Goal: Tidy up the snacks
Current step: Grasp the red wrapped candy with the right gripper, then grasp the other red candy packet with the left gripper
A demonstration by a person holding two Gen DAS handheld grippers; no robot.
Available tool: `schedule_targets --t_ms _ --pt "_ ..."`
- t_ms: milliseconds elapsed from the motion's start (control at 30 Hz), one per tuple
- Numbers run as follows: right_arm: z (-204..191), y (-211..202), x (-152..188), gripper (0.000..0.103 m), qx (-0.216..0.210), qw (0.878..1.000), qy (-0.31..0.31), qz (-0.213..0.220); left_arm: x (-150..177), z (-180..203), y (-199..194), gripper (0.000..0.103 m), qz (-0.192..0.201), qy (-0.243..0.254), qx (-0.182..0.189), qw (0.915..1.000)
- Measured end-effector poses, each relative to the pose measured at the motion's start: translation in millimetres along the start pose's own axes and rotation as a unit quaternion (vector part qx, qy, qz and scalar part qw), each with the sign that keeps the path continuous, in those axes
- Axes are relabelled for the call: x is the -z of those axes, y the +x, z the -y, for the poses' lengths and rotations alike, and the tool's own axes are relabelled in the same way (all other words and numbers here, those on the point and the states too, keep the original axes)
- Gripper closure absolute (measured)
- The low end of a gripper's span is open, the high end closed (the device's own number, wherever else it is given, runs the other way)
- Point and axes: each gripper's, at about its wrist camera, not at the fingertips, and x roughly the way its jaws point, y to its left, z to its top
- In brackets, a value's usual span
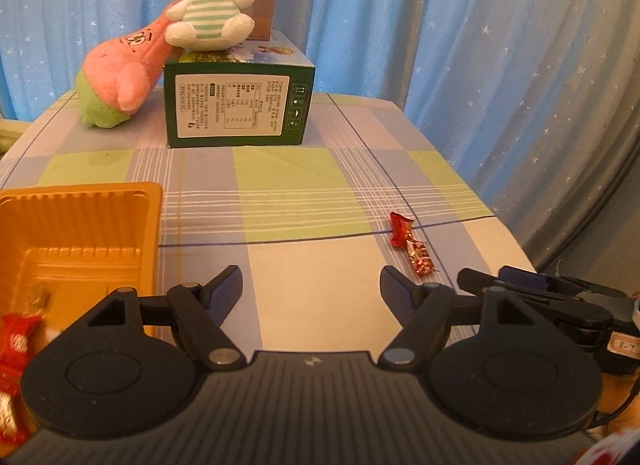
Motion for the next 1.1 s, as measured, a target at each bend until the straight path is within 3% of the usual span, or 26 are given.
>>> schedule_targets --t_ms 167,567,700,967,1100 --pt "1.0 37.2 -5.8 0.055 -0.017 1.0 -0.005 -0.01 -4.9 0.4 24.6 0.03 -0.005 0.0 -0.003 1.0" --pt "-0.8 90.8 -9.6 0.074 -0.008 0.999 -0.033 -0.034 -8.7 4.3 54.5 0.03 -0.014 0.0 -0.002 0.9999" --pt "-0.5 91.2 -9.2 0.078 -0.006 0.999 -0.041 -0.035 -10.6 10.8 61.7 0.03 -0.017 0.001 0.001 0.9999" --pt "36.8 58.6 -26.6 0.079 0.02 0.999 0.031 0.014 -15.5 43.0 87.5 0.031 -0.017 0.032 0.022 0.9991" --pt "60.2 55.9 -26.4 0.079 0.041 0.997 0.06 0.014 -18.3 61.6 107.2 0.04 0.005 0.045 0.042 0.9981"
